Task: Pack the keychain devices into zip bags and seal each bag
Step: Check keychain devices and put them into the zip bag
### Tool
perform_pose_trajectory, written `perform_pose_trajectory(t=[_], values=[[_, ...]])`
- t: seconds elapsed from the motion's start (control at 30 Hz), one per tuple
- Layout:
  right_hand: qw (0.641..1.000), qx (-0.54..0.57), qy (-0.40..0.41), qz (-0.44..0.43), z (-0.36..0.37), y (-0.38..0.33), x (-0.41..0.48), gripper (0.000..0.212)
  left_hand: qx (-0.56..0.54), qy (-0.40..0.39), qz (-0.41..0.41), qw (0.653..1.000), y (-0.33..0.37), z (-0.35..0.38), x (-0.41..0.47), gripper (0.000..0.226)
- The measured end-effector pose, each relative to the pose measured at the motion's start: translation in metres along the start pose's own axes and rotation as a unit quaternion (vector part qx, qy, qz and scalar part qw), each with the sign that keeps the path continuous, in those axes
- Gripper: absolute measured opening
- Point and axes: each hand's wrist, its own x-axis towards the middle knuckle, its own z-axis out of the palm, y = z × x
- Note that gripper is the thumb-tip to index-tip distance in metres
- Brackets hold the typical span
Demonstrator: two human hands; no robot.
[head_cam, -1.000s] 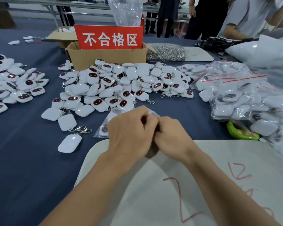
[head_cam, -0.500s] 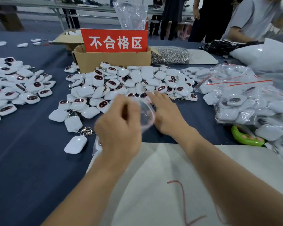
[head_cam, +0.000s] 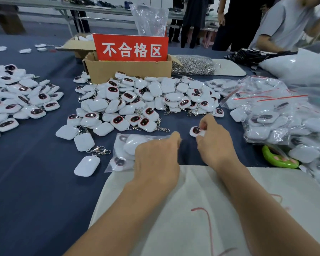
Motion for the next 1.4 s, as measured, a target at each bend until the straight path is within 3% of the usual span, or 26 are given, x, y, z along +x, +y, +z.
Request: perform_pose_trajectory(t=[0.1,0.17,0.23,0.33,0.43,0.6,0.77,0.9,1.07,1.17,1.27,1.4], values=[[0.997,0.077,-0.019,0.010,-0.013,0.004,-0.023,0.046,-0.010,0.013,-0.008,1.000,-0.003,-0.002,0.003,0.021],[0.998,0.060,-0.003,-0.021,-0.016,0.009,-0.040,0.033,-0.052,0.063,0.007,0.997,0.002,-0.001,0.000,0.011],[0.993,0.107,0.040,-0.036,-0.017,0.009,-0.055,0.018,-0.124,0.109,0.038,0.986,0.010,0.001,-0.006,0.020],[0.944,0.329,0.027,-0.008,-0.019,-0.003,-0.064,0.013,-0.270,0.090,0.053,0.957,0.018,-0.001,-0.010,0.028],[0.903,0.425,-0.066,0.011,-0.024,-0.011,-0.064,0.009,-0.397,0.051,0.065,0.914,0.016,-0.002,-0.008,0.026],[0.837,0.498,-0.221,0.055,-0.023,-0.014,-0.063,0.028,-0.338,0.104,0.025,0.935,0.010,-0.002,-0.003,0.022],[0.783,0.579,-0.222,0.041,-0.022,-0.015,-0.064,0.029,-0.344,0.096,-0.001,0.934,0.010,-0.004,-0.003,0.021],[0.805,0.547,-0.224,0.051,-0.022,-0.011,-0.061,0.037,-0.349,0.091,0.001,0.933,0.015,-0.005,-0.007,0.017],[0.803,0.542,-0.245,0.023,-0.020,-0.008,-0.061,0.022,-0.351,0.083,0.011,0.933,0.013,-0.005,-0.008,0.012],[0.809,0.525,-0.265,0.012,-0.019,-0.008,-0.060,0.026,-0.423,0.052,-0.001,0.904,0.010,-0.005,-0.006,0.013],[0.817,0.501,-0.286,-0.018,-0.020,-0.006,-0.061,0.028,-0.499,0.028,-0.001,0.866,0.008,-0.006,-0.005,0.027],[0.837,0.477,-0.267,-0.008,-0.021,-0.008,-0.062,0.021,-0.526,0.012,-0.001,0.850,0.007,-0.007,-0.005,0.033]])
